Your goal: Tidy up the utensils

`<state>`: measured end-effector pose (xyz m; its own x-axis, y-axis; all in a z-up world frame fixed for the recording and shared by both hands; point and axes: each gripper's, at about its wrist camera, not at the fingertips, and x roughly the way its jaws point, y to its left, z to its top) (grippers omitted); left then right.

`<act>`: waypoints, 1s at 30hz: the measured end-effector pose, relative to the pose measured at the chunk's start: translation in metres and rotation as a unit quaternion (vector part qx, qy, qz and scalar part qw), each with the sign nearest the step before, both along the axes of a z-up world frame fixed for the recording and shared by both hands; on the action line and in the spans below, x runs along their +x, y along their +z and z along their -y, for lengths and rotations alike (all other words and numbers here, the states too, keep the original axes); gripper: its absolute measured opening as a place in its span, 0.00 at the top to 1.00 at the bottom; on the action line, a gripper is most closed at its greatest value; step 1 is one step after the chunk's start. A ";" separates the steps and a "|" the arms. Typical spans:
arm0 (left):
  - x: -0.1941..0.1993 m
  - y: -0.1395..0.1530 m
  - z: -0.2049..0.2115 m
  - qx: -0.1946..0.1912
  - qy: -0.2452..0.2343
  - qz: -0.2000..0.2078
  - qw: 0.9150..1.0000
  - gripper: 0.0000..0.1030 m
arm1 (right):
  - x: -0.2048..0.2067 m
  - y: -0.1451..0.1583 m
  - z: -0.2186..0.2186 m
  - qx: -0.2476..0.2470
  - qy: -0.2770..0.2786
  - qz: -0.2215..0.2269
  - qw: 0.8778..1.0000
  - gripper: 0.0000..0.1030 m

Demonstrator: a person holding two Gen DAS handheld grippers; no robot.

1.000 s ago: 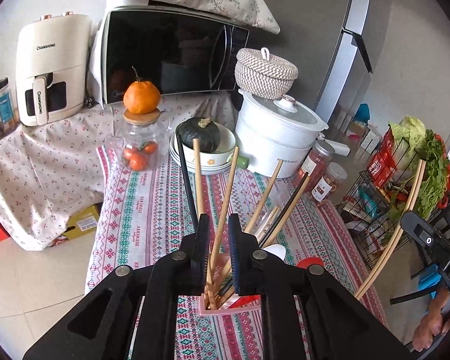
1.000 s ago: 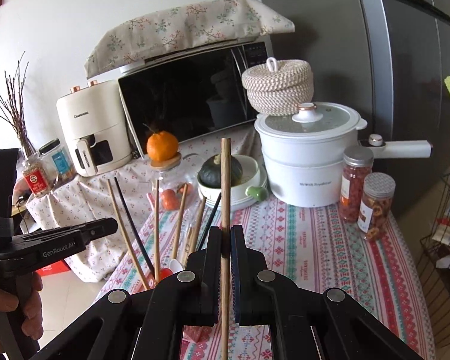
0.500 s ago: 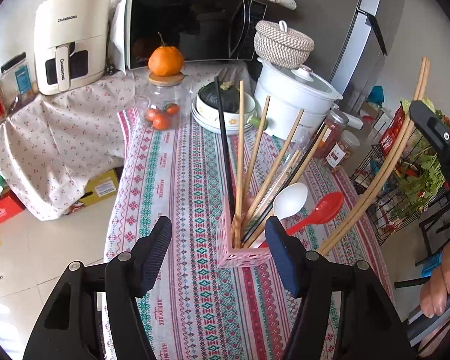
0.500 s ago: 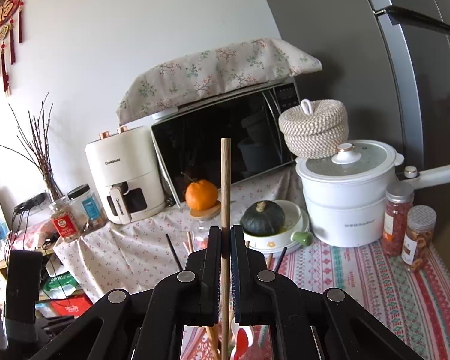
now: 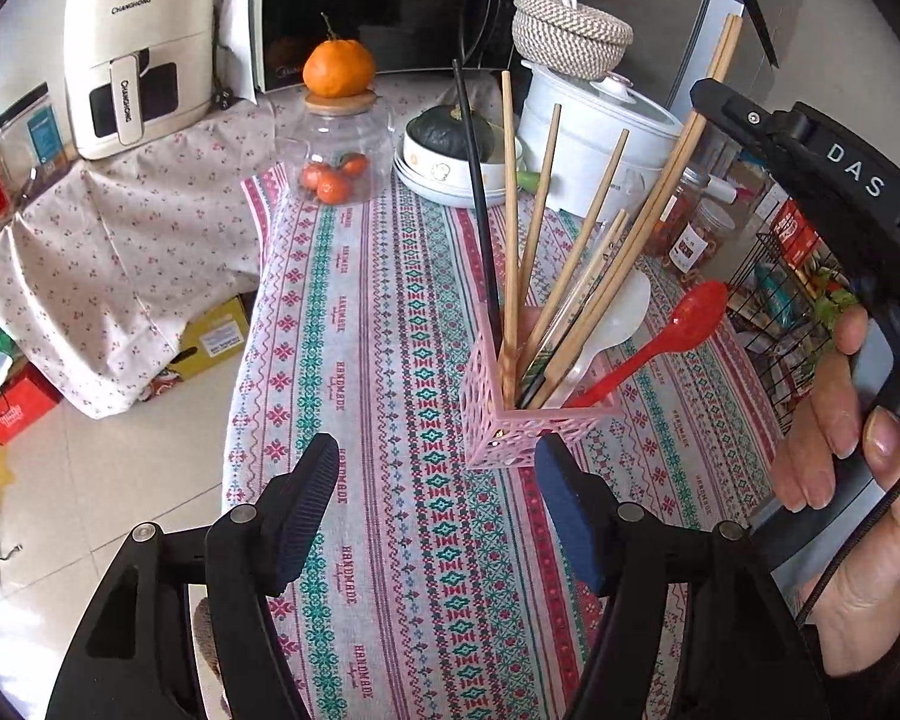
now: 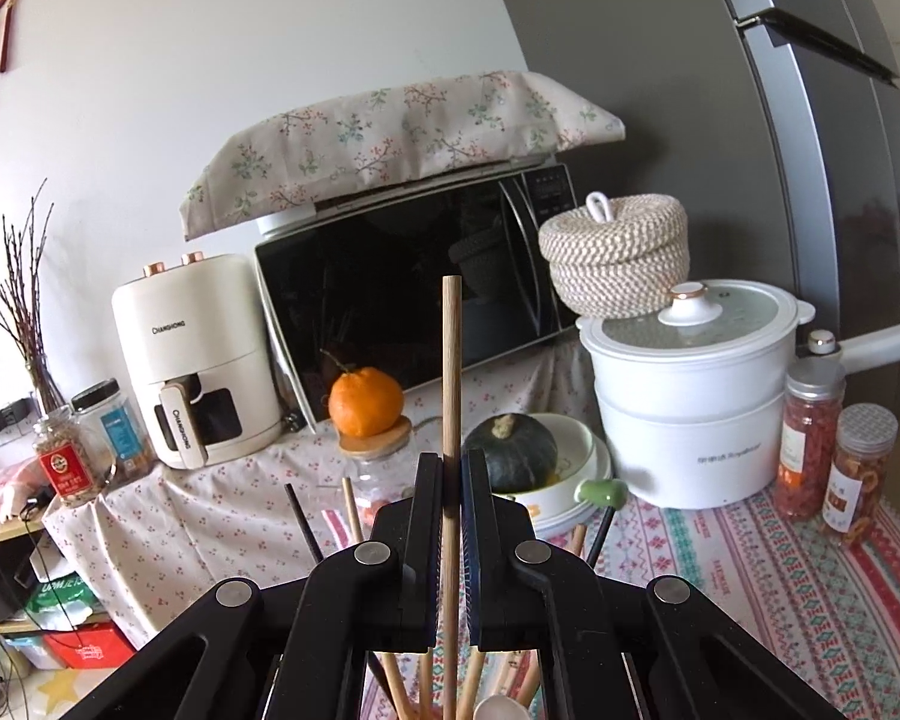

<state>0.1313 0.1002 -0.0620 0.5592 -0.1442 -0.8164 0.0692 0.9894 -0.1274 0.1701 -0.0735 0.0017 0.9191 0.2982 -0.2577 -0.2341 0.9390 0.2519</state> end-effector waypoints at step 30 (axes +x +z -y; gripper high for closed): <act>-0.047 0.044 0.032 0.036 -0.004 0.097 0.995 0.13 | -0.050 0.028 0.068 -0.056 -0.024 -0.091 0.994 0.44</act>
<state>0.0843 0.0686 -0.0182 0.7061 -0.0939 -0.7019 0.0927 0.9949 -0.0399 0.1200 -0.1410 0.0292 0.8670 0.2149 -0.4496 -0.1477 0.9725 0.1800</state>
